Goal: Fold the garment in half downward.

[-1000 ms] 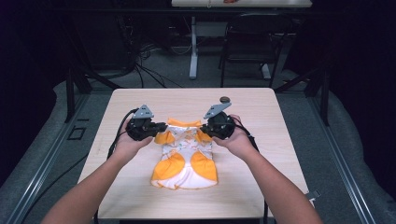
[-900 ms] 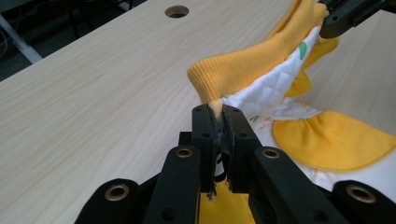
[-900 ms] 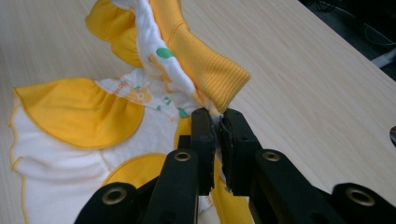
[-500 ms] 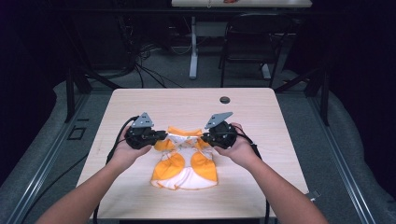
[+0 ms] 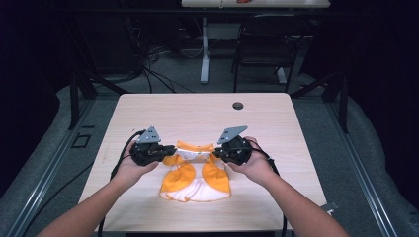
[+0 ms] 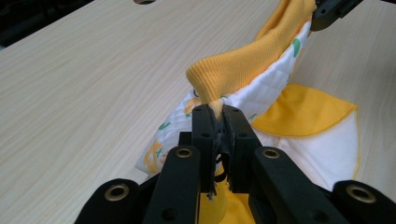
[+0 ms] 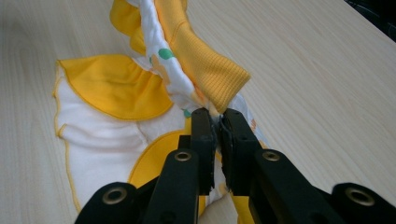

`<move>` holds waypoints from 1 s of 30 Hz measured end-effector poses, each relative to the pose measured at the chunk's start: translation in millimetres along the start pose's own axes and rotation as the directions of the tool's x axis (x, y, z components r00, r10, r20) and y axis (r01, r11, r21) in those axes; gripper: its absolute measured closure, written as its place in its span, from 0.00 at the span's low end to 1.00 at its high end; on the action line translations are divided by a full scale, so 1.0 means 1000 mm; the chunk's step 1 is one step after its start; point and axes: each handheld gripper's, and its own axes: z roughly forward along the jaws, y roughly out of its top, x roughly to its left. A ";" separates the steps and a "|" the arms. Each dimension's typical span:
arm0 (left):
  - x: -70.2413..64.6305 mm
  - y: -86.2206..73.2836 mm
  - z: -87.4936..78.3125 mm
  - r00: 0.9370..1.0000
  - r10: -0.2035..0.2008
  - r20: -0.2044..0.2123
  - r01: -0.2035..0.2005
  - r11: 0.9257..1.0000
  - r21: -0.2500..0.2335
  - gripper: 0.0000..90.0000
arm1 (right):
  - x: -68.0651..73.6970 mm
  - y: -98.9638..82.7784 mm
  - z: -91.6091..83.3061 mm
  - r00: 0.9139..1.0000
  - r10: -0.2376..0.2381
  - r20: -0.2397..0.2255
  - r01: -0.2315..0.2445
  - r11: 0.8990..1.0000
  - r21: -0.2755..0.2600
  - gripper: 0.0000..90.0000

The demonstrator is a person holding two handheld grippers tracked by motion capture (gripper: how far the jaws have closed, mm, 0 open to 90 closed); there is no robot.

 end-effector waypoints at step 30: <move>-0.027 -0.043 0.007 0.998 0.007 0.069 -0.011 0.999 0.051 0.94 | 0.035 -0.039 0.010 0.998 0.010 -0.066 -0.008 0.999 0.032 0.93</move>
